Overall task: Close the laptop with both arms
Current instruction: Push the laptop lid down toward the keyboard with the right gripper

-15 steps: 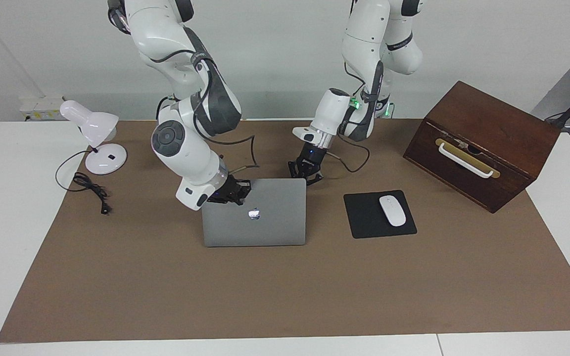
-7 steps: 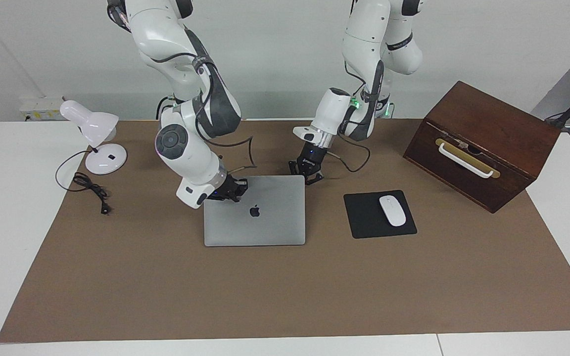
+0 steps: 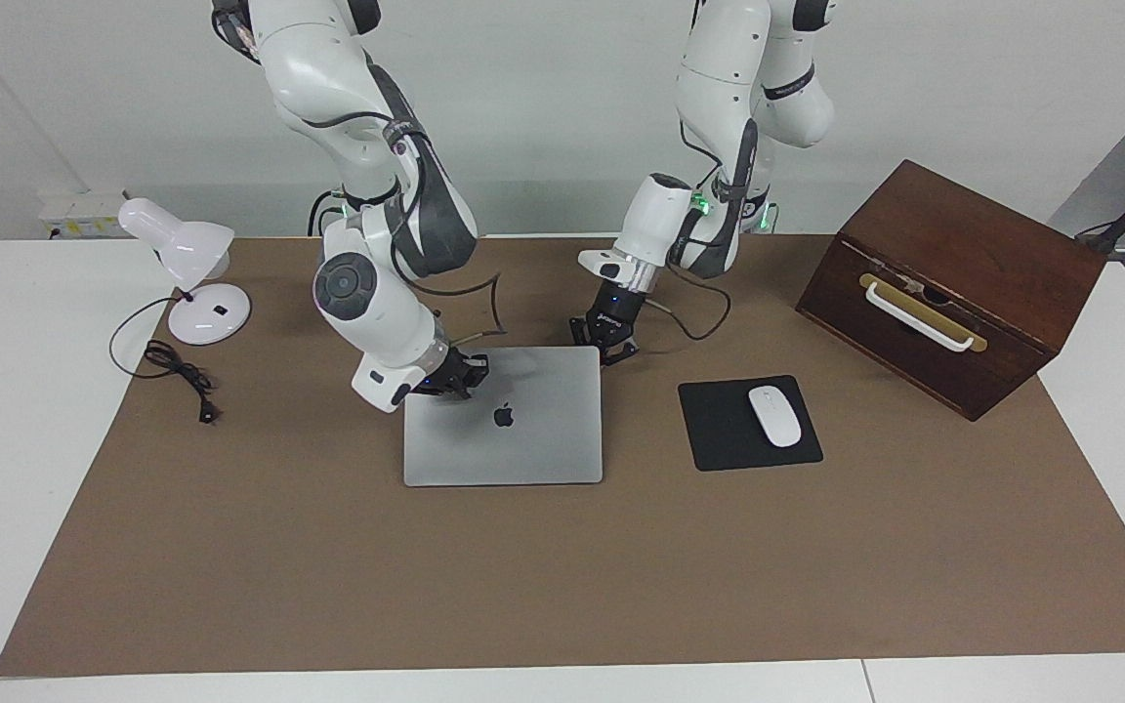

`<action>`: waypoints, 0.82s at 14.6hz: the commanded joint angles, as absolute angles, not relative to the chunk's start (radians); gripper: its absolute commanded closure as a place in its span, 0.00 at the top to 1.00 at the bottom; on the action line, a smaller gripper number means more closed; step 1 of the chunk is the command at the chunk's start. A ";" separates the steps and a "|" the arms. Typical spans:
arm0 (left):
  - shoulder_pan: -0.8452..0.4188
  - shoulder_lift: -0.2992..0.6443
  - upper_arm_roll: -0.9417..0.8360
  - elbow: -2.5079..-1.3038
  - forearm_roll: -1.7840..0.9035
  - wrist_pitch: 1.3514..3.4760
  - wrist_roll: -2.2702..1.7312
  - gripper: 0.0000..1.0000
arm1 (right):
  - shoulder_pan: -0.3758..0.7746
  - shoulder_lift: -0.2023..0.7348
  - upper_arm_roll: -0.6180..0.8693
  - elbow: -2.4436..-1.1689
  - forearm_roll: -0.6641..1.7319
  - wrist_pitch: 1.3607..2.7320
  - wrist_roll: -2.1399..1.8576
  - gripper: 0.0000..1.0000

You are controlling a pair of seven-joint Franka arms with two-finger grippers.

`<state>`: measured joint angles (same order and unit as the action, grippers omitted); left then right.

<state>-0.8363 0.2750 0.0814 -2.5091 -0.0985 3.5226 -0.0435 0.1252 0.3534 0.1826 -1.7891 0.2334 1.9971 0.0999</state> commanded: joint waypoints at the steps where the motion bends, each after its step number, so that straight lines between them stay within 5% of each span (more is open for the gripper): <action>1: -0.857 0.291 0.103 -2.566 -0.098 3.507 -0.031 0.00 | 0.120 0.308 0.187 -1.855 0.210 2.031 0.120 0.00; 12: -0.857 0.291 0.103 -2.563 -0.098 3.507 -0.029 0.00 | 0.123 0.288 0.189 -1.924 0.210 2.089 0.120 0.00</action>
